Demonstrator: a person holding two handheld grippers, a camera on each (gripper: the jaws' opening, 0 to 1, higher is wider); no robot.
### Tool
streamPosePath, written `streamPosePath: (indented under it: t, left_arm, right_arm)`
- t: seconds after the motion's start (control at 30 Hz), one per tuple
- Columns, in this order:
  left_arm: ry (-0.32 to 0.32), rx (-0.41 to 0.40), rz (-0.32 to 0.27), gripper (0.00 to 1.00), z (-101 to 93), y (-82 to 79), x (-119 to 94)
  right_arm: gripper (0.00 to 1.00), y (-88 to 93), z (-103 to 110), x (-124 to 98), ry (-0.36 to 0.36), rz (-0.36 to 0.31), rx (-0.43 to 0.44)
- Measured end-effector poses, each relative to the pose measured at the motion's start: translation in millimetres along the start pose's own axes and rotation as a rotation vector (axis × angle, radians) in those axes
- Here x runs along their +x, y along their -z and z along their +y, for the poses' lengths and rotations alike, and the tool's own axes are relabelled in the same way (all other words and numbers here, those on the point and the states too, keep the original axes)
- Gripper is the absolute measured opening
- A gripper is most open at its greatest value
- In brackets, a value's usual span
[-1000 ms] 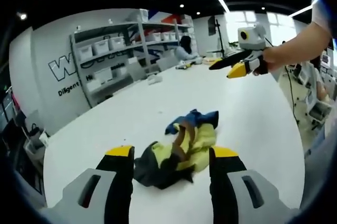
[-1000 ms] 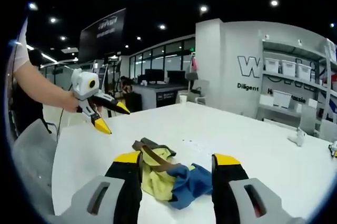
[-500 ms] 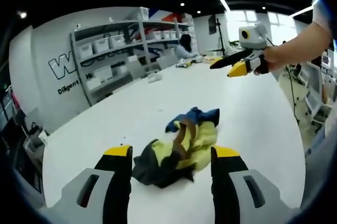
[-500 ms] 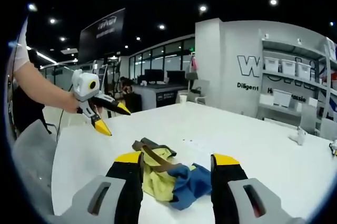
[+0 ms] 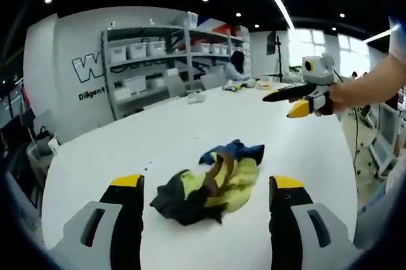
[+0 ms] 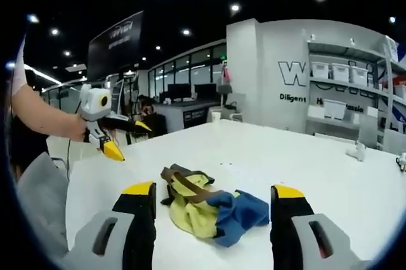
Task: Fold the garment on the visible template until the final outline fits inside the template.
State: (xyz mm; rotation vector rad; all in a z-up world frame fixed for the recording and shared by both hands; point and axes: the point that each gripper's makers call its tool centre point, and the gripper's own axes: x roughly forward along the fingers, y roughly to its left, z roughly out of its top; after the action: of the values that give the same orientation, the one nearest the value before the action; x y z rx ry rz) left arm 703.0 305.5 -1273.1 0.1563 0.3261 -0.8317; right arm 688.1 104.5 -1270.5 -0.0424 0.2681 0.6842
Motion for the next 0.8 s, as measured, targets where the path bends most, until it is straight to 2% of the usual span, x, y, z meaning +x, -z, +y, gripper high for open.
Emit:
streamPosePath:
  t: [0.2, 0.3, 0.47, 0.8]
  left_arm:
    - [-0.021, -0.013, 0.023, 0.99, -5.1, 10.6, -2]
    - [-0.028, -0.048, 0.023, 0.99, -8.4, 11.3, -3]
    - [-0.025, -0.044, 0.035, 0.99, -13.5, 13.6, -1]
    - [-0.033, -0.065, 0.036, 0.99, -21.5, 16.7, -6]
  right_arm:
    - [0.87, 12.1, 12, -1, 0.009, 0.017, 0.037]
    - [0.93, 16.5, 12, -3, 0.016, 0.023, 0.057]
    - [0.99, 20.6, 15, -5, 0.013, 0.039, 0.068]
    - [0.99, 22.4, 18, -9, 0.014, 0.047, 0.07]
